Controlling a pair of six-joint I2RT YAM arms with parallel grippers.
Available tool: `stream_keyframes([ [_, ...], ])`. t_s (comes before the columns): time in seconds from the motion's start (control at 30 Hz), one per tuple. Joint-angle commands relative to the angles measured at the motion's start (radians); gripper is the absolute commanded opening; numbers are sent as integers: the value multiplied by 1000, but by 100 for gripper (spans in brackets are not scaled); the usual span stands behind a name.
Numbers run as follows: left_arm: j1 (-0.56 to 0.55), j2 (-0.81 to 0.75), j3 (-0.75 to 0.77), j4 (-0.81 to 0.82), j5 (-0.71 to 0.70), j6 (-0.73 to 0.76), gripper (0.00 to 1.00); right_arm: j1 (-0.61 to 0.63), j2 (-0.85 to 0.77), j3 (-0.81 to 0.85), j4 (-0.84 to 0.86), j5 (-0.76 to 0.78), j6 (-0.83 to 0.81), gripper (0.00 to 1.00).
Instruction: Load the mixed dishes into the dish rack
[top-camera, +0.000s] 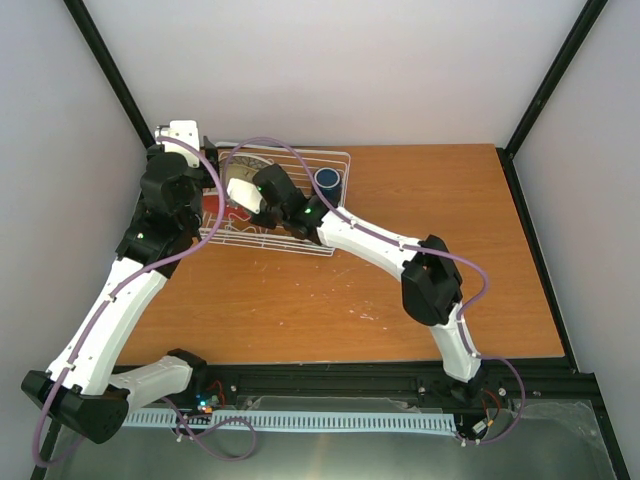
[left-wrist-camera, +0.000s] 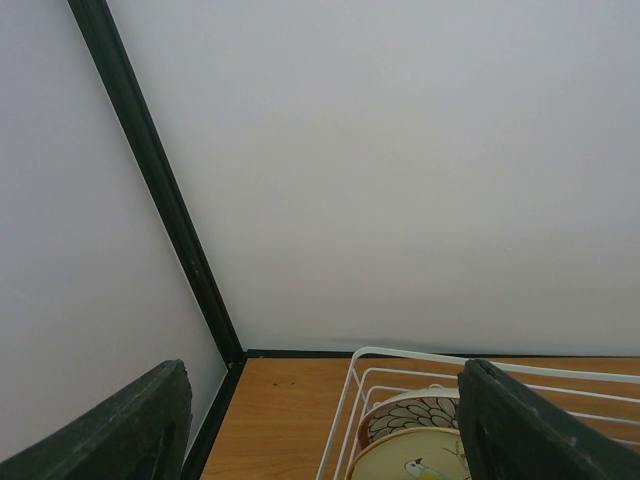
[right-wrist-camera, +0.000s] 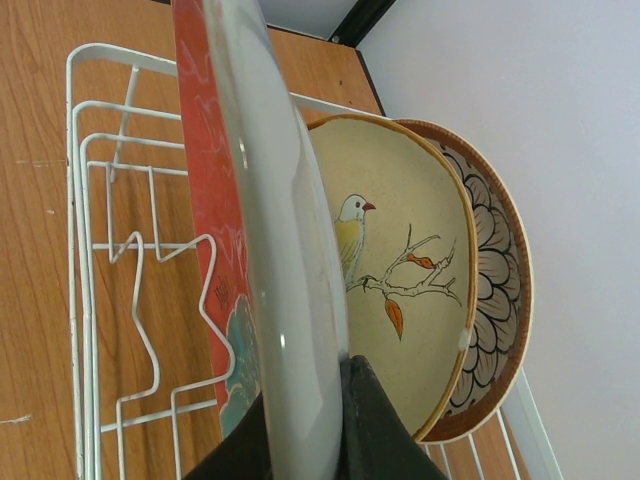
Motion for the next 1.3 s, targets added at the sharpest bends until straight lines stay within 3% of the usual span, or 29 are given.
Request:
stream_keyframes([
  [0.0, 5, 9, 31, 20, 9, -17, 73, 25, -10, 74, 52, -142, 55, 3],
  [0.97, 5, 7, 23, 9, 26, -35, 73, 30, 127, 118, -26, -160, 151, 3],
  [1.27, 5, 18, 35, 8, 33, -40, 73, 30, 117, 113, -28, -113, 168, 29],
])
